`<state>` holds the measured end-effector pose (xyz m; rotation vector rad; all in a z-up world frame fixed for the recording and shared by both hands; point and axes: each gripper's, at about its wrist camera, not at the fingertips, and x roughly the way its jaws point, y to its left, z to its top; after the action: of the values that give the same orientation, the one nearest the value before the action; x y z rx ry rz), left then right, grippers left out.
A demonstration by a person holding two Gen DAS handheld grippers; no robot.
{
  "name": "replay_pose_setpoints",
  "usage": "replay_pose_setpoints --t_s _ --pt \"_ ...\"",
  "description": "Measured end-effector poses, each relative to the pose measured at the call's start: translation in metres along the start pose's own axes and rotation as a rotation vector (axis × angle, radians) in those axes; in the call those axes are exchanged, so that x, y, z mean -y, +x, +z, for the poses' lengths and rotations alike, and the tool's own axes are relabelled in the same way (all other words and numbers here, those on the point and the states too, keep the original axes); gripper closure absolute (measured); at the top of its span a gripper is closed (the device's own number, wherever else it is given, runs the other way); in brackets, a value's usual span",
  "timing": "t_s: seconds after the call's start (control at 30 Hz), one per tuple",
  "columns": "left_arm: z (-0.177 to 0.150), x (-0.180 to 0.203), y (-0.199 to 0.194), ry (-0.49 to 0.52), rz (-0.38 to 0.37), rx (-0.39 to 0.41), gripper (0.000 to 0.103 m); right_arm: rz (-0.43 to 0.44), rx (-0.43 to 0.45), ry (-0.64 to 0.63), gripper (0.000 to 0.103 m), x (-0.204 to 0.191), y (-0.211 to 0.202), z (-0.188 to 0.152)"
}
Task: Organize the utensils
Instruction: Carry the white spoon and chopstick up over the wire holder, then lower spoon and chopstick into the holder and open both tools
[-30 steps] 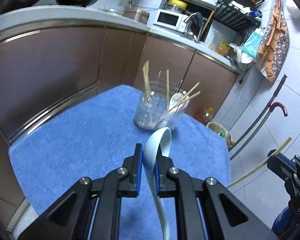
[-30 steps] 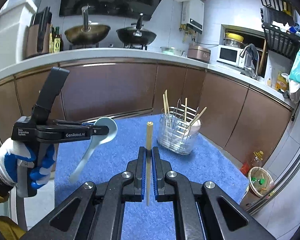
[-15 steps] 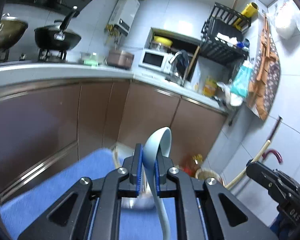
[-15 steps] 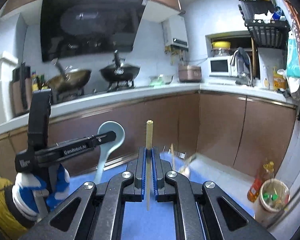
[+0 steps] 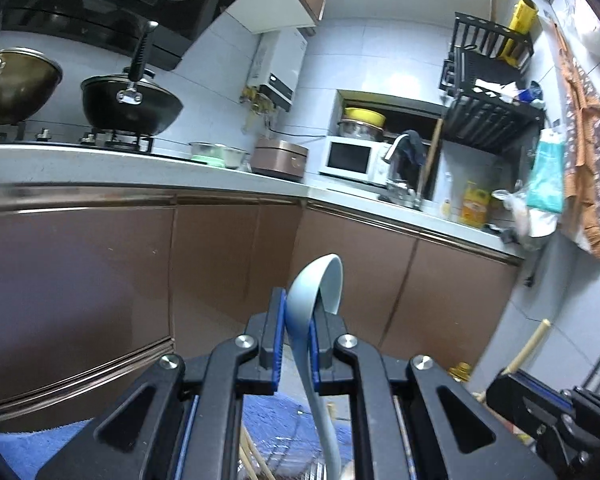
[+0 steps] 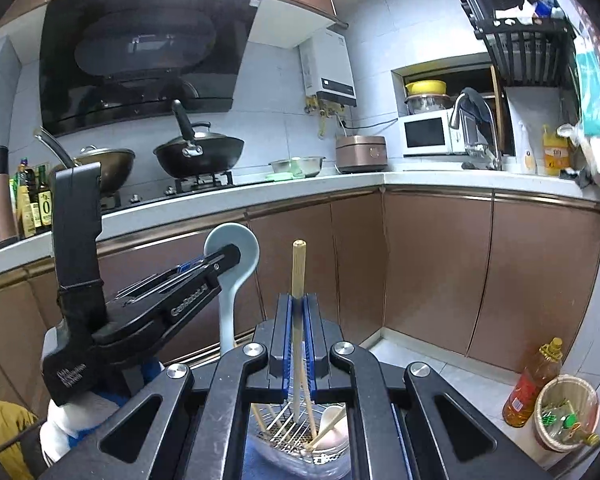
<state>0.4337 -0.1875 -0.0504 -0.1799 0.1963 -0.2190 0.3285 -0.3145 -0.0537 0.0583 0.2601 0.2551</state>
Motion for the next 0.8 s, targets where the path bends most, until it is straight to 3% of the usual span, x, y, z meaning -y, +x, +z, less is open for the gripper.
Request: replay_pose_setpoints --t_s 0.2,0.43,0.57,0.8 --pt "-0.042 -0.008 0.016 0.005 0.063 0.002 0.093 -0.006 -0.043 -0.001 0.097 0.007 0.020 -0.033" --pt "-0.068 -0.009 0.013 -0.006 0.032 -0.034 0.091 -0.025 -0.086 0.003 0.095 0.013 0.022 -0.052" --pt "-0.073 -0.012 0.006 -0.020 0.020 -0.050 0.085 -0.041 -0.084 0.013 0.081 0.014 0.010 -0.051" --pt "-0.069 -0.010 -0.021 -0.004 -0.006 -0.069 0.082 -0.074 -0.066 0.016 0.069 0.006 -0.027 -0.046"
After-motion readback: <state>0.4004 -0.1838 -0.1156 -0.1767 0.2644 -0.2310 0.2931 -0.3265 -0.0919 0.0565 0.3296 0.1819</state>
